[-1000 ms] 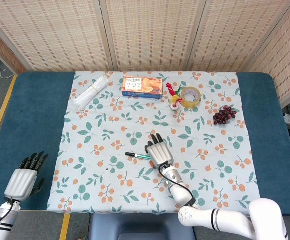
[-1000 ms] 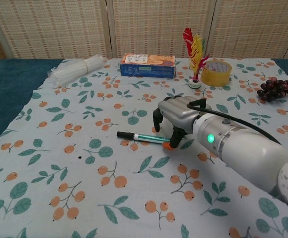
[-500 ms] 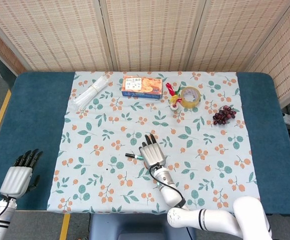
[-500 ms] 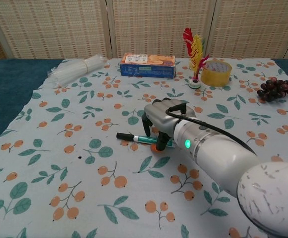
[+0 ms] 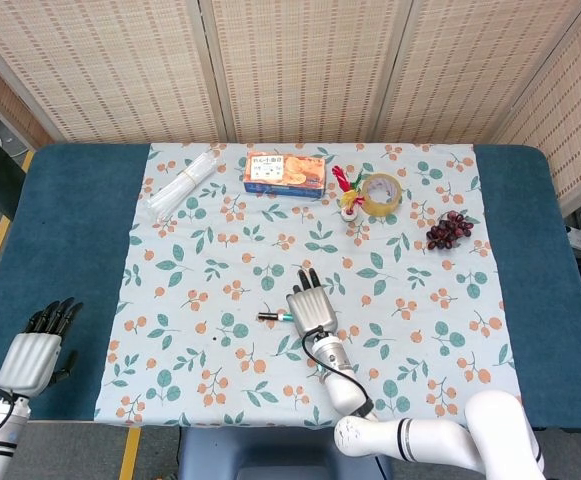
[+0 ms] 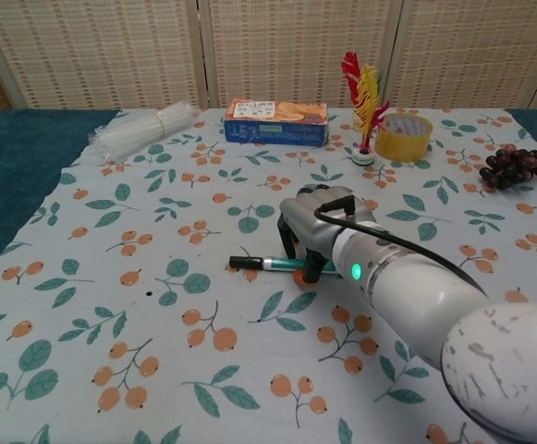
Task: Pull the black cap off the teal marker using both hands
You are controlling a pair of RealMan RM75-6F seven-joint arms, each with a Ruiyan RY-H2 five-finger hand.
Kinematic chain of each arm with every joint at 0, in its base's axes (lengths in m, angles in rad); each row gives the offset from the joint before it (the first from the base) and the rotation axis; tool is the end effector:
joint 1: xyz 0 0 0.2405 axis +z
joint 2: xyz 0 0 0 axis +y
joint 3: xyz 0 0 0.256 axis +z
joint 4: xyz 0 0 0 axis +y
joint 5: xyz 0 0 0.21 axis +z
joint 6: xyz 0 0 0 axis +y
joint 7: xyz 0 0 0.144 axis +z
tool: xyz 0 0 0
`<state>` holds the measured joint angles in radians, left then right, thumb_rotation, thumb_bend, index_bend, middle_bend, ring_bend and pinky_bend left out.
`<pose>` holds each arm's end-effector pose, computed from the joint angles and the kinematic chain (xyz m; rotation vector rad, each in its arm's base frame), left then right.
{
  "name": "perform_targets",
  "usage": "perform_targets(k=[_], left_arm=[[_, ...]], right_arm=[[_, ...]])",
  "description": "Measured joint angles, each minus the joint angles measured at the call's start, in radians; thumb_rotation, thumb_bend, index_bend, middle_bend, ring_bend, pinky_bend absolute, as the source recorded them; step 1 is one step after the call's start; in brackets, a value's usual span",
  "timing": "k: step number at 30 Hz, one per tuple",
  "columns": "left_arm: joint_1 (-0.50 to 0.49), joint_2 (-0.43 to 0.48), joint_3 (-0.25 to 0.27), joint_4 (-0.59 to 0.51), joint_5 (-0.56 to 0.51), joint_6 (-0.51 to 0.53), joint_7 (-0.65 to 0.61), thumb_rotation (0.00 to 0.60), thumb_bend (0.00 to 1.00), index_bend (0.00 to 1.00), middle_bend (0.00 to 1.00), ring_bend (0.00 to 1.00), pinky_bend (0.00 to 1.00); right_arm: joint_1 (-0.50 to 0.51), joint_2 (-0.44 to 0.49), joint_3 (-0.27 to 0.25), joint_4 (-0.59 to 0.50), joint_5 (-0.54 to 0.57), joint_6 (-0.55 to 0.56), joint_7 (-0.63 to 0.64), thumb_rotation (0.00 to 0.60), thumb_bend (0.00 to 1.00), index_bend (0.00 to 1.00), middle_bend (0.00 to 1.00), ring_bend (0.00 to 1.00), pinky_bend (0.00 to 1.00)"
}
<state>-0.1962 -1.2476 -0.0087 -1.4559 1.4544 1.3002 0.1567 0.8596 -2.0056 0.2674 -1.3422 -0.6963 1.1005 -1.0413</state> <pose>-0.3281 0.2079 0.1048 -1.5916 -0.8626 -0.6858 -0.0767 -0.3102 -0.1293 1.8989 -0.8397 0.5962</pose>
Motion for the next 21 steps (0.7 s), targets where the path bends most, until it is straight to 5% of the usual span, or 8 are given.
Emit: perform_targets(k=[8, 21], left_arm=[[-0.002, 0.002, 0.0, -0.002, -0.004, -0.003, -0.001, 0.6, 0.46, 0.0, 0.0, 0.0, 0.13], [0.002, 0.01, 0.006, -0.006, 0.004, 0.01, -0.014, 0.6, 0.46, 0.0, 0.0, 0.0, 0.14]], right_arm=[[0.001, 0.002, -0.028, 0.003, -0.035, 0.005, 0.033, 0.6, 0.31, 0.72, 0.61, 0.36, 0.16], [-0.006, 0.015, -0.058, -0.006, -0.126, 0.029, 0.09, 0.6, 0.36, 0.83, 0.74, 0.51, 0.25]])
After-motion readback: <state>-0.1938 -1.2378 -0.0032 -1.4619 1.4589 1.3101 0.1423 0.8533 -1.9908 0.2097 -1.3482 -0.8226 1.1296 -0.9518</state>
